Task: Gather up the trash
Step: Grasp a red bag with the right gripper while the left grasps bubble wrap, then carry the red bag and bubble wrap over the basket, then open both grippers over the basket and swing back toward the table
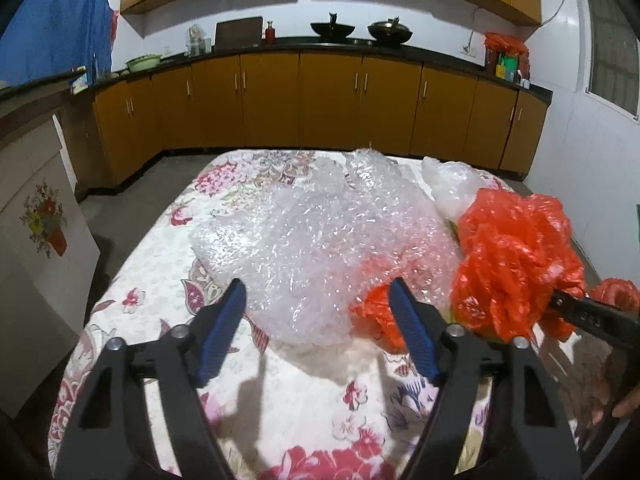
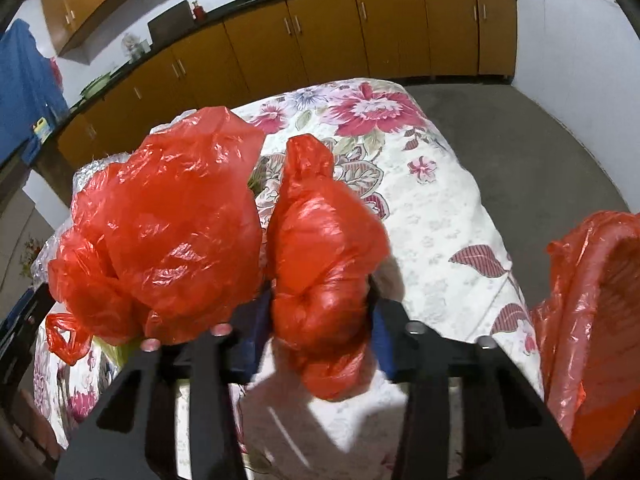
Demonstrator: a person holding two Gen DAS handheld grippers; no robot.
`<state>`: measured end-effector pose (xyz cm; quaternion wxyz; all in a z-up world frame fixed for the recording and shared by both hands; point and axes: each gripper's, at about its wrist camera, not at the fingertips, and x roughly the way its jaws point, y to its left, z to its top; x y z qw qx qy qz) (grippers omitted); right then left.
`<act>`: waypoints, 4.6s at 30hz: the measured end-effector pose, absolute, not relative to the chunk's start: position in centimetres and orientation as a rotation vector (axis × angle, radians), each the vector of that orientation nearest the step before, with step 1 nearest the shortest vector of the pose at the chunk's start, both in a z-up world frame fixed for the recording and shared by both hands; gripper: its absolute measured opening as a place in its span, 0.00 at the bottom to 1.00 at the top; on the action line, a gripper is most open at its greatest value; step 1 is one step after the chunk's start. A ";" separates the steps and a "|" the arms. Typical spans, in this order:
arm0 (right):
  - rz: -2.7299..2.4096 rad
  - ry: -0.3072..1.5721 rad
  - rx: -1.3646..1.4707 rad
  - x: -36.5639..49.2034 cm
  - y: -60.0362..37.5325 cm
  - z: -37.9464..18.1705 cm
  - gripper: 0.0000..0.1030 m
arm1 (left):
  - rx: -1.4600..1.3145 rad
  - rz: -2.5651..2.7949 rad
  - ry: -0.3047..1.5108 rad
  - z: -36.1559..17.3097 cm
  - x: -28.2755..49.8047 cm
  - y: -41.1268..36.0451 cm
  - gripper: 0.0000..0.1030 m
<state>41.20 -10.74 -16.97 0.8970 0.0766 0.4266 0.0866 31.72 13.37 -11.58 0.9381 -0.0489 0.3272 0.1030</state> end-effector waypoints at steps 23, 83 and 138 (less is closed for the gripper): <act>0.166 0.840 0.173 37.6 -13.7 -15.7 0.32 | -0.143 0.146 0.642 -10.0 29.8 15.2 0.04; -0.153 0.679 0.311 23.7 -32.8 -9.3 0.32 | -0.103 -0.579 0.577 -1.2 22.2 -13.7 0.03; 0.045 0.660 0.107 28.4 -18.9 -8.9 0.78 | -0.039 0.133 0.597 -8.1 23.1 6.7 0.88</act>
